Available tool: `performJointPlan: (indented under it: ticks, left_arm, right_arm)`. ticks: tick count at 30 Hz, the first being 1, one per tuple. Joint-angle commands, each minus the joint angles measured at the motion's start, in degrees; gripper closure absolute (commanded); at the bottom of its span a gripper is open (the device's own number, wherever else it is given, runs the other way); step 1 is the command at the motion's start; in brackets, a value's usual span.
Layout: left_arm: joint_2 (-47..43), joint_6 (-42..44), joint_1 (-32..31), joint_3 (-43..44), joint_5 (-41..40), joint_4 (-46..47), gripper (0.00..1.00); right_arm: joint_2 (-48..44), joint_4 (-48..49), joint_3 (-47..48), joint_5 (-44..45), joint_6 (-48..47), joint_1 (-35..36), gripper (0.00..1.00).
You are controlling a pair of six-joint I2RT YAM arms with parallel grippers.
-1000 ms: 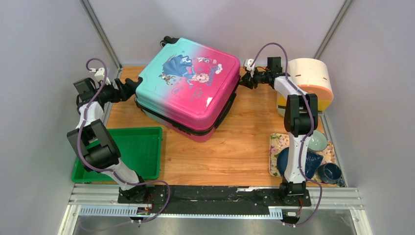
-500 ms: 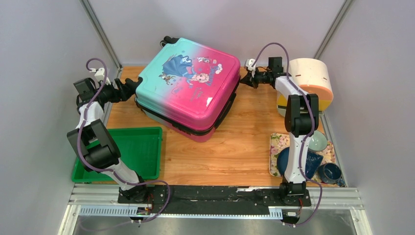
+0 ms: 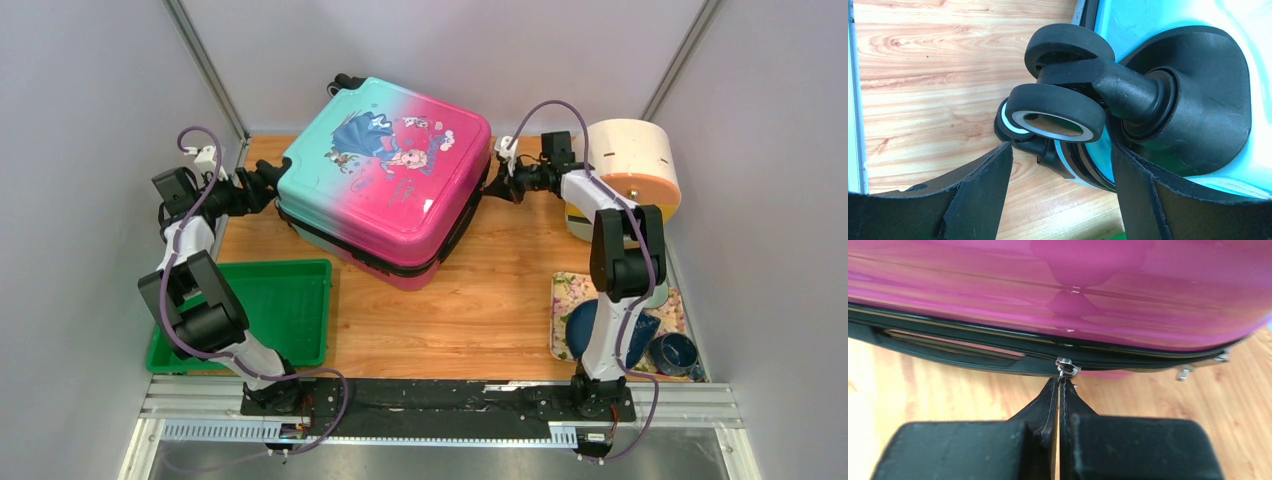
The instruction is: Open, take out, and arrange the luggage
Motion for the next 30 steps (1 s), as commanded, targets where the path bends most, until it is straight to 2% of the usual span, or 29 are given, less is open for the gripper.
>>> performJointPlan:
  ticks: [1, 7, 10, 12, 19, 22, 25, 27, 28, 30]
  left_arm:
    - [-2.10, -1.81, -1.92, -1.33, 7.57, 0.10, 0.19]
    - [-2.18, -1.81, -2.01, -1.42, 7.75, 0.10, 0.19]
    - [-2.27, -1.55, -2.01, -1.50, 7.75, -0.16, 0.19]
    - [-2.27, -1.20, -1.92, -1.50, 7.57, -0.43, 0.19]
    - [-2.09, -1.28, -2.01, -1.59, 7.31, -0.43, 0.19]
    - [-2.09, -1.63, -2.01, -1.85, 7.31, 0.19, 0.20]
    - [-2.01, -2.16, -1.92, -2.03, 7.31, 0.62, 0.19]
    - [-2.01, -2.60, -2.10, -2.12, 7.31, 0.72, 0.19]
    - [-2.09, -2.60, -2.10, -2.21, 7.40, 0.80, 0.20]
    - [-2.53, -2.69, -2.27, -2.64, 7.48, 0.63, 0.20]
  right_arm:
    - [-7.14, 0.49, -5.38, -2.17, 4.56, 2.15, 1.00]
    - [-4.87, 4.20, -5.66, 0.38, 10.45, 2.86, 1.00]
    - [-3.55, 5.08, -3.90, 1.35, 13.44, 2.86, 0.95]
    - [-3.02, 6.05, -3.37, 1.17, 14.58, 2.95, 0.89]
    - [-3.46, 7.02, -4.33, -0.32, 15.20, 3.21, 0.86]
    - [-3.55, 7.11, -4.34, 0.99, 15.20, 3.73, 0.82]
    - [-3.02, 5.62, -3.55, 2.49, 14.41, 4.61, 0.82]
    - [-3.11, 5.09, -3.28, 2.93, 13.89, 4.96, 0.89]
    - [-3.20, 5.09, -3.54, 2.84, 13.89, 4.97, 1.00]
    - [-4.86, 4.39, -5.03, 2.58, 14.06, 4.97, 1.00]
